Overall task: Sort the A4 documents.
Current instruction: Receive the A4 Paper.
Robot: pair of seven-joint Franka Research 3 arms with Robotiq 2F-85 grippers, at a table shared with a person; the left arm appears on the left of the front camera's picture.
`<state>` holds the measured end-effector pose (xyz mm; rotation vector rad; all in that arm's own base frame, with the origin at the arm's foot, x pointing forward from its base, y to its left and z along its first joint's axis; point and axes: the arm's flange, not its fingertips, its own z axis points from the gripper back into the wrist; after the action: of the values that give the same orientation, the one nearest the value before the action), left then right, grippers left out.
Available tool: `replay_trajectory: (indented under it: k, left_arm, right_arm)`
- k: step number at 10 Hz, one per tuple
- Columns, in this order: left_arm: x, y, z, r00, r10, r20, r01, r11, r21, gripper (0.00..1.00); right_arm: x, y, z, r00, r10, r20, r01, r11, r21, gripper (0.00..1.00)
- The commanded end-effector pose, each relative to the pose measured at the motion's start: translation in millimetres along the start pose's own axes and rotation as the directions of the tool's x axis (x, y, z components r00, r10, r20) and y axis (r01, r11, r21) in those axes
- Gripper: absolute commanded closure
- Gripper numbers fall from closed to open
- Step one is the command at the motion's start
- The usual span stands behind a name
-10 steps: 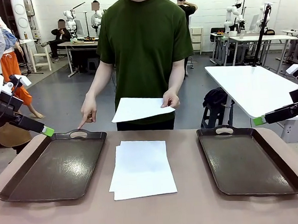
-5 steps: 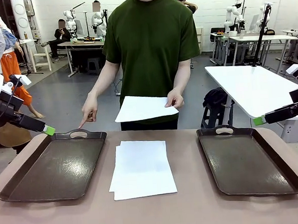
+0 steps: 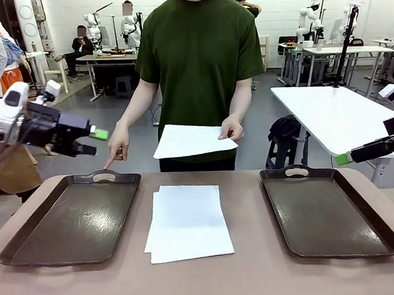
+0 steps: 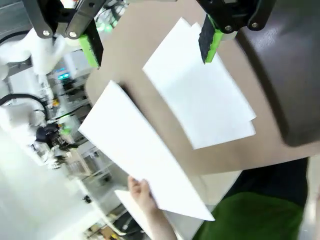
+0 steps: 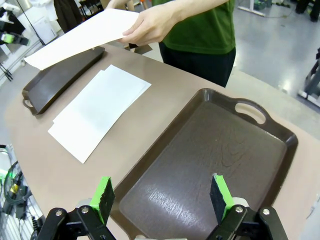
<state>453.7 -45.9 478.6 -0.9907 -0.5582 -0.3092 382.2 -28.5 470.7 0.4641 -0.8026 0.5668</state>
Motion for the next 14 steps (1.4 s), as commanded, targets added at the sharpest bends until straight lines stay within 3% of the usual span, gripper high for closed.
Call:
replay_trajectory:
  k: [1, 7, 14]
  left_arm:
    - [35, 36, -39, 0.996, 0.083, -0.04, -0.085, 0.995, -0.047, 0.0]
    - [62, 50, -114, 0.958, 0.278, -0.071, -0.287, 0.936, -0.205, 0.0]
    - [75, 52, -167, 0.941, 0.301, -0.156, -0.333, 0.903, -0.27, 0.0]
  right_arm:
    - [-1, -1, -3, 1.0, 0.004, 0.006, -0.004, 1.0, 0.016, 0.0]
    - [-1, -1, -3, 1.0, 0.004, 0.006, -0.004, 1.0, 0.016, 0.0]
    - [-1, -1, -3, 1.0, 0.004, 0.006, -0.004, 1.0, 0.016, 0.0]
